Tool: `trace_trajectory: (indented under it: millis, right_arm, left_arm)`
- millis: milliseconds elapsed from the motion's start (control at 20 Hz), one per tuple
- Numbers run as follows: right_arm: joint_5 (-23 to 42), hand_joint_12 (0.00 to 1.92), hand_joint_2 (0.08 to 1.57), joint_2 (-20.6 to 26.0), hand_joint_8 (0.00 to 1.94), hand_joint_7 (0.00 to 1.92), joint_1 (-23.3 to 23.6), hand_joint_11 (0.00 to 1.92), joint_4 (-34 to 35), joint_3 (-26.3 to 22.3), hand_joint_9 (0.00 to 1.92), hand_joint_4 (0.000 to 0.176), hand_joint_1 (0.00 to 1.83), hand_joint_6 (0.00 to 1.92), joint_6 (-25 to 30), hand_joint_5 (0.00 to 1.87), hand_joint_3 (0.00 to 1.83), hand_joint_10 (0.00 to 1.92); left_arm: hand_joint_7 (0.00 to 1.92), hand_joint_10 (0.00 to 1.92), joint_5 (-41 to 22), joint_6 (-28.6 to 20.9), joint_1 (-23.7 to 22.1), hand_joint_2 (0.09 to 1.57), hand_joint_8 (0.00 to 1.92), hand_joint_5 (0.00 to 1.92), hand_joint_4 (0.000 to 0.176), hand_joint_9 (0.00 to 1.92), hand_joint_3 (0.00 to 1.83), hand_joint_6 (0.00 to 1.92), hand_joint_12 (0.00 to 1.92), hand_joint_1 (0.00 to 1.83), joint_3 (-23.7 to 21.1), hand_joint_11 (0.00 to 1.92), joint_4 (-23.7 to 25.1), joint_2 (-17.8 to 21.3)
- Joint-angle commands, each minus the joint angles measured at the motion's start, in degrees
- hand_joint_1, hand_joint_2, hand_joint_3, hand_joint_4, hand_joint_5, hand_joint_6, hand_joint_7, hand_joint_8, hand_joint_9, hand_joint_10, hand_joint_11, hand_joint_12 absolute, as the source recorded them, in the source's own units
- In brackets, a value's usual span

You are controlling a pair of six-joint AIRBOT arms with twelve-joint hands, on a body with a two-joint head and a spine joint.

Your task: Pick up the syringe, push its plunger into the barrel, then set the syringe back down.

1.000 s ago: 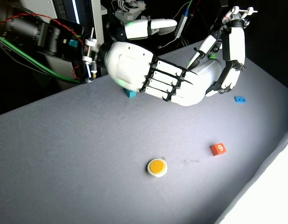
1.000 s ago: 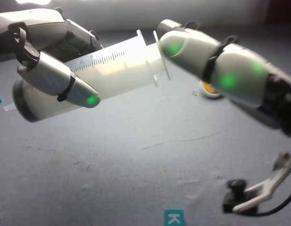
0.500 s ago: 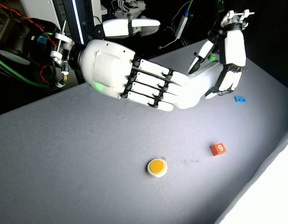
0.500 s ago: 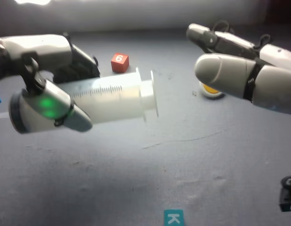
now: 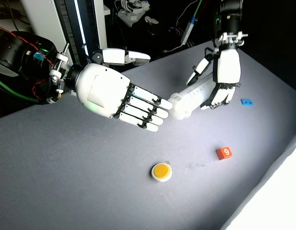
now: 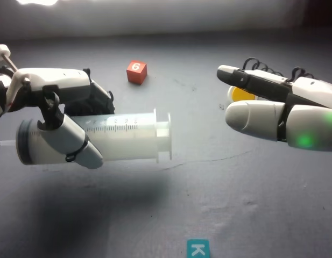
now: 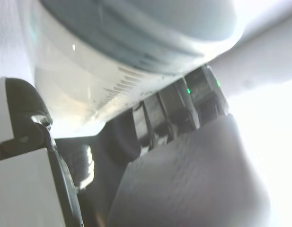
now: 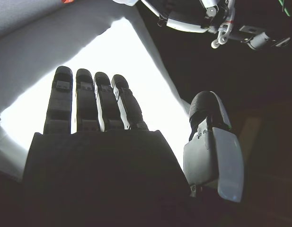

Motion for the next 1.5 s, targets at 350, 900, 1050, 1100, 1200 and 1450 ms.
trace_trajectory:
  millis: [350,900,1050,1100,1200,1450]
  right_arm:
    - [5.59,0.0,1.13,0.02,0.0,0.0,1.01,0.0,-1.43,0.03,0.0,0.0,0.0,0.0,-1.94,0.0,0.01,0.0]
    - [5.6,0.0,1.13,-0.09,0.0,0.0,0.84,0.0,-1.43,0.04,0.0,0.0,0.0,0.0,-2.0,0.0,0.0,0.0]
    - [5.6,0.0,1.13,-0.09,0.0,0.0,0.8,0.0,-1.43,0.04,0.0,0.0,0.0,0.0,-2.0,0.0,0.0,0.0]
    - [5.6,0.0,1.13,-0.09,0.0,0.0,0.8,0.0,-1.43,0.04,0.0,0.0,0.0,0.0,-2.0,0.0,0.0,0.0]
    - [5.6,0.0,1.13,-0.09,0.0,0.0,0.77,0.0,-1.43,0.04,0.0,0.0,0.0,0.0,-2.0,0.0,0.0,0.0]
    - [5.6,0.0,1.13,-0.09,0.0,0.0,0.77,0.0,-1.43,0.04,0.0,0.0,0.0,0.0,-2.0,0.0,0.0,0.0]
  left_arm:
    - [0.99,1.12,-3.68,-0.33,1.75,1.14,1.03,0.87,0.013,0.84,0.0,1.16,1.63,1.2,5.19,0.4,-0.8,-3.45]
    - [0.0,0.0,-3.21,-0.33,1.79,0.7,0.0,0.0,0.0,0.0,0.0,0.0,0.26,0.49,5.23,0.0,-1.76,-3.27]
    - [0.0,0.0,-3.22,-0.33,1.51,0.7,0.0,0.0,0.0,0.0,0.0,0.0,0.15,0.46,5.21,0.0,-1.78,-2.95]
    - [0.0,0.0,-3.24,-0.33,1.19,0.71,0.0,0.0,0.0,0.0,0.0,0.0,0.12,0.45,5.11,0.0,-1.75,-2.61]
    - [0.0,0.0,-3.58,-0.33,0.44,0.72,0.0,0.0,0.0,0.0,0.0,0.0,0.07,0.47,4.77,0.0,-0.83,-1.8]
    - [0.0,0.0,-15.35,-0.33,-1.25,0.71,0.0,0.0,0.0,0.0,0.0,0.0,0.09,0.49,3.98,0.0,10.63,2.56]
